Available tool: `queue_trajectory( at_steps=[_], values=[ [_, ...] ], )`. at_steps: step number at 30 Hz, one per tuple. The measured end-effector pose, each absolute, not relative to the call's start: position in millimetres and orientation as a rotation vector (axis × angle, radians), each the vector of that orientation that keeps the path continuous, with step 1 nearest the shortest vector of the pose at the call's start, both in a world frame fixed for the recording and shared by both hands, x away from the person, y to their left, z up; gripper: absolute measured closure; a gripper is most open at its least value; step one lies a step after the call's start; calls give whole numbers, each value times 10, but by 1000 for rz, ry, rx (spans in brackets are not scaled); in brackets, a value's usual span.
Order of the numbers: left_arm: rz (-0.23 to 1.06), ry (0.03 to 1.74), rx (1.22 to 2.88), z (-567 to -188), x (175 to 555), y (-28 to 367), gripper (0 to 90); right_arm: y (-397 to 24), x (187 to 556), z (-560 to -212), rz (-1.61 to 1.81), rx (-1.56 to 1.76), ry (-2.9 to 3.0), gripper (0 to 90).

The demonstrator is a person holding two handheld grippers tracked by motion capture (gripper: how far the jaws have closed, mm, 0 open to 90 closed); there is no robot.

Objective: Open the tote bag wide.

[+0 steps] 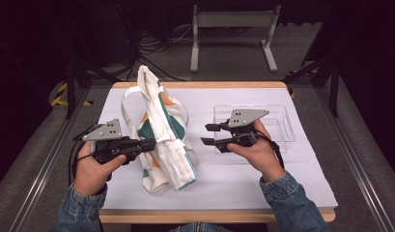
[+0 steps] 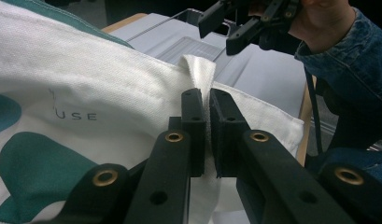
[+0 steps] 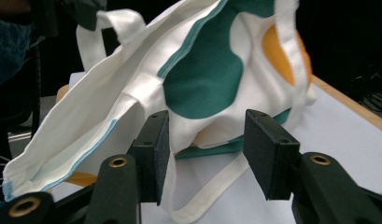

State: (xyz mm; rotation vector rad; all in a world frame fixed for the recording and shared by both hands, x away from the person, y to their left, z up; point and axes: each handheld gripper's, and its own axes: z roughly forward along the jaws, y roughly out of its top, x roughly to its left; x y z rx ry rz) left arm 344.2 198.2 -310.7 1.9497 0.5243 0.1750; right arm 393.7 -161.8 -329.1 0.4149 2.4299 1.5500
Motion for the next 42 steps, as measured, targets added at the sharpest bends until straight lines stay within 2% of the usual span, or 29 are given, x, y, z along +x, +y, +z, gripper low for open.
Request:
queue_trajectory(
  at_steps=[9,16,20,21,23,25,42],
  values=[
    [152,522,1945,-3110,3447,1964,852,-1412,3917,-3459,1534,368,2509,520],
    [148,505,1948,-3113,3449,1950,851,-1289,3914,-3572,1542,331,2524,573],
    [147,496,1944,-3108,3447,1952,850,-1236,3937,-3673,1544,327,2543,698],
    [148,494,1941,-3109,3448,1953,850,-1236,3937,-3673,1544,327,2543,698],
    [144,495,1938,-3108,3449,1955,850,-1218,3917,-3685,1563,299,2564,848],
    [140,499,1928,-3108,3445,1956,850,-1218,3893,-3663,1570,276,2554,877],
    [288,525,1815,-2977,3396,2213,852,-1439,3763,-3311,1633,288,2359,881]
  ],
)
